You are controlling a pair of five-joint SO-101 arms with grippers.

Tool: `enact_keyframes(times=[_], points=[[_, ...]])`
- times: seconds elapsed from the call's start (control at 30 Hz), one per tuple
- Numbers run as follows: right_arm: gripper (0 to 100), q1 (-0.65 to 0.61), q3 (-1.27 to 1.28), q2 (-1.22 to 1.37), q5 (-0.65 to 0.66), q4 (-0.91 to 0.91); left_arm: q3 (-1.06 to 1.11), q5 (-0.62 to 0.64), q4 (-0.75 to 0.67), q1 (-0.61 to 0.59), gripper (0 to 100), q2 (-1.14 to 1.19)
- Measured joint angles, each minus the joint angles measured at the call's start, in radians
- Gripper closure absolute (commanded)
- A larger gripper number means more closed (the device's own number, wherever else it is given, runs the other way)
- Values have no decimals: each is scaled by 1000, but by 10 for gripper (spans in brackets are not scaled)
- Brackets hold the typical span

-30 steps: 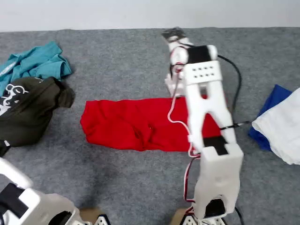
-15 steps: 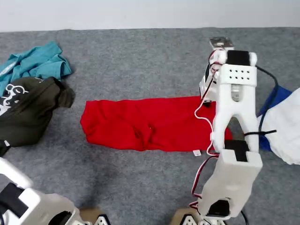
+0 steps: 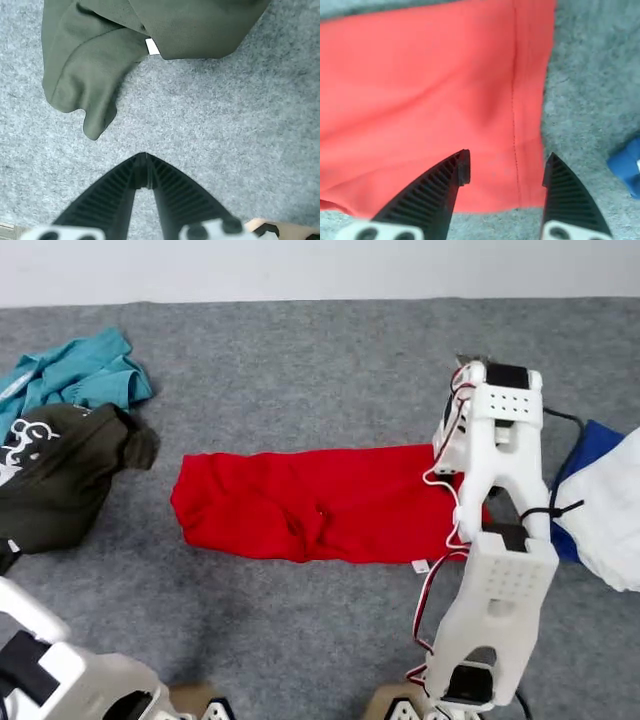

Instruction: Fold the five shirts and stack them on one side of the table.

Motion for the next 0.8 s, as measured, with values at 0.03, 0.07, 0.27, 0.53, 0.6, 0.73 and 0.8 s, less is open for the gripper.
enact_keyframes(times=[0.03,0.07,0.27,0.53,0.6,0.73,0.8], points=[[750,0,0,5,0,0,0,0,0,0,995,0],[750,-2,0,8,0,0,0,0,0,0,995,0],[750,-5,103,-9,0,-17,0,-21,0,0,995,0],[750,-5,431,-176,0,-245,0,-43,0,0,995,0],[750,-5,466,-180,0,-281,0,-43,0,0,995,0],[750,-5,471,-180,0,-321,0,-43,0,0,995,0],[753,-5,471,-157,-14,-334,0,-43,0,0,995,0]])
